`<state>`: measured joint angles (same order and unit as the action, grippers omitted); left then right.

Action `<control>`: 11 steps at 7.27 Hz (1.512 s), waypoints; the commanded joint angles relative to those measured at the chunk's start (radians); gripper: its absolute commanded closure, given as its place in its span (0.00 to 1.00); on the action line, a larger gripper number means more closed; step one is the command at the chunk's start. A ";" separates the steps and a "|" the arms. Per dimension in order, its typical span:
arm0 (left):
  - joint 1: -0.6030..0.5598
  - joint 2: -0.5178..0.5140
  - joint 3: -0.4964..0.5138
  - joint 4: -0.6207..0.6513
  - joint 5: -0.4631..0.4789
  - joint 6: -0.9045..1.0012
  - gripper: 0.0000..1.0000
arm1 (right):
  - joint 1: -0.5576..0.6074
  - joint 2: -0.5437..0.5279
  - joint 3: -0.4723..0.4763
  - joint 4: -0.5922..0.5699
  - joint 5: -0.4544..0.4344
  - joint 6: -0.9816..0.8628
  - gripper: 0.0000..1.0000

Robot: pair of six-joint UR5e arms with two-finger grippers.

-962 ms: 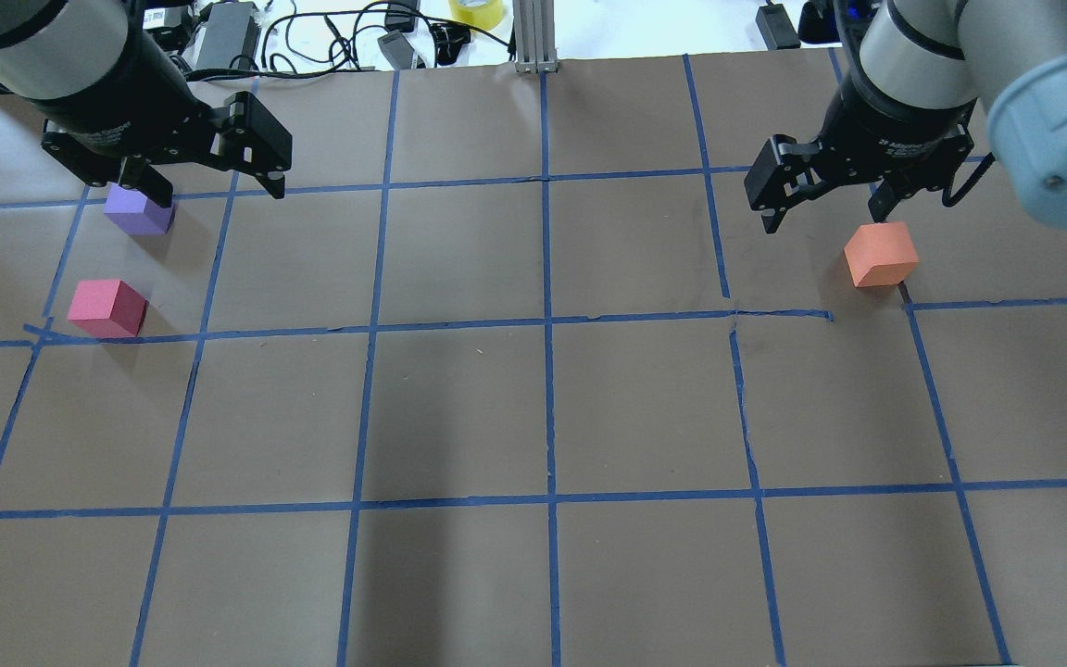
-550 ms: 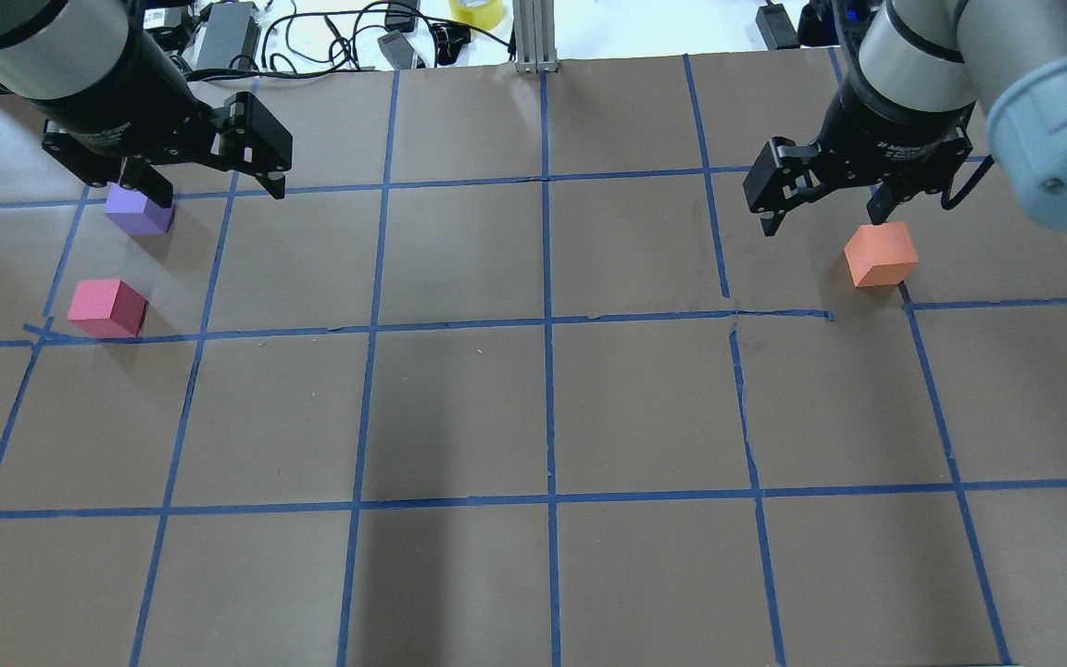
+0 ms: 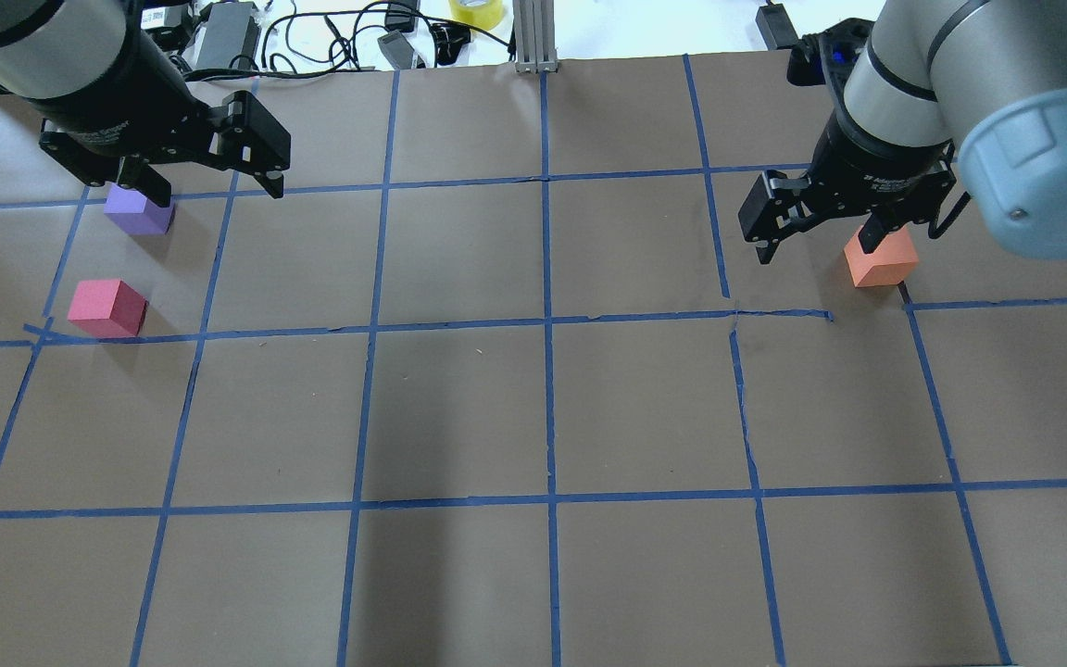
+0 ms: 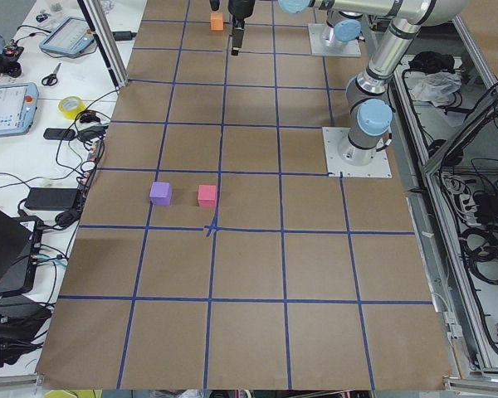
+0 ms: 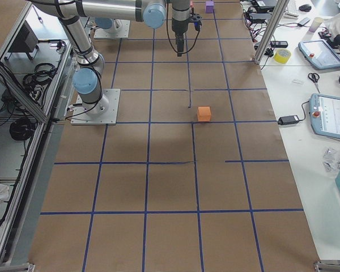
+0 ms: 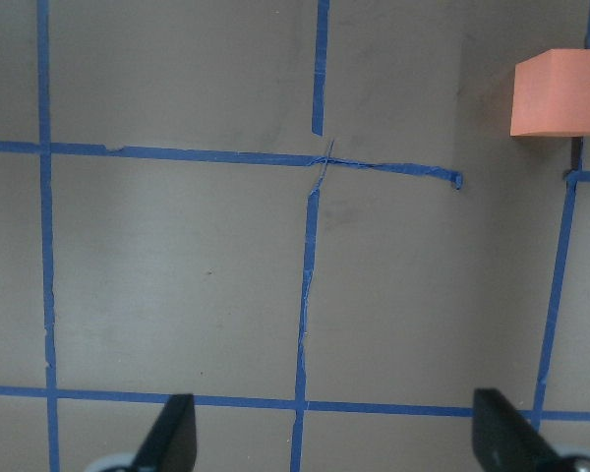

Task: Arrange blocks in a line
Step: 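Move the right gripper down toward the orange cube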

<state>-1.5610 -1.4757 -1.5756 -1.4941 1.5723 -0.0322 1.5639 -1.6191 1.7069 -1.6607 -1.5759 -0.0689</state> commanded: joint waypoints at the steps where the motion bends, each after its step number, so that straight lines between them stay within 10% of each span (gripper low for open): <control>1: 0.001 0.000 0.000 0.000 0.002 0.002 0.00 | -0.005 -0.010 -0.001 0.001 0.008 -0.003 0.00; 6: -0.001 -0.003 0.000 0.002 0.000 0.005 0.00 | -0.050 -0.015 -0.006 0.053 0.031 -0.032 0.00; 11: -0.001 -0.002 0.002 0.002 0.000 0.003 0.00 | -0.266 0.192 0.000 -0.227 0.034 -0.380 0.00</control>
<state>-1.5622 -1.4785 -1.5749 -1.4928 1.5724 -0.0286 1.3493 -1.4821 1.7066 -1.8270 -1.5445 -0.3784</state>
